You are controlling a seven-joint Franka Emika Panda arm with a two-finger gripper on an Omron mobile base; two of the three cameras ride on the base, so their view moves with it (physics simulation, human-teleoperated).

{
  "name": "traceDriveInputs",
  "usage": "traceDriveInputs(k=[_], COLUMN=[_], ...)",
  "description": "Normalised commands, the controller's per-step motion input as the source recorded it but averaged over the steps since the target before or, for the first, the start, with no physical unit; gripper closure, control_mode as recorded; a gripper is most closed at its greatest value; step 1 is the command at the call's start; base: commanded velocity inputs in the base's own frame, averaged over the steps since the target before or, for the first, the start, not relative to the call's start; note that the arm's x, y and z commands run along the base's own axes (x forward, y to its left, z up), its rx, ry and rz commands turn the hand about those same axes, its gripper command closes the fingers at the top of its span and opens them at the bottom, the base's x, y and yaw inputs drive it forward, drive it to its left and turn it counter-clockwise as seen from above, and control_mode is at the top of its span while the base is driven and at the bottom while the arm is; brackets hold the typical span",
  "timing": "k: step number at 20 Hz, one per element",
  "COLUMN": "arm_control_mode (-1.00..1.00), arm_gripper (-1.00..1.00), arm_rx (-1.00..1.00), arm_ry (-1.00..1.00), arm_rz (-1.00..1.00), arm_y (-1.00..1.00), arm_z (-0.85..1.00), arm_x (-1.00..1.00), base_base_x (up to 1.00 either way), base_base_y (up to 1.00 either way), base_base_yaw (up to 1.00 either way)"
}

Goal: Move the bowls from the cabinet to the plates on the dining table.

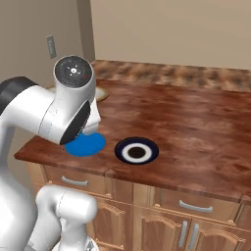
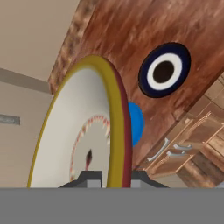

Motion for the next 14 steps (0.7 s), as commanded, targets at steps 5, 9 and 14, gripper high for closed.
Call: traceDriveInputs(k=[5,9,14], arm_control_mode=[-1.0,-1.0,-1.0], arm_gripper=[1.0,1.0,1.0], arm_rx=[0.0,0.0,0.0], arm_ry=[0.0,0.0,0.0], arm_rz=[0.08,0.14,0.18], arm_y=[0.02,0.0,0.0], arm_z=[-0.04,-0.14,-0.28], arm_x=[0.07,0.11,0.21], base_base_x=[0.0,0.0,0.0], base_base_y=[0.0,0.0,0.0], base_base_yaw=[0.0,0.0,0.0])
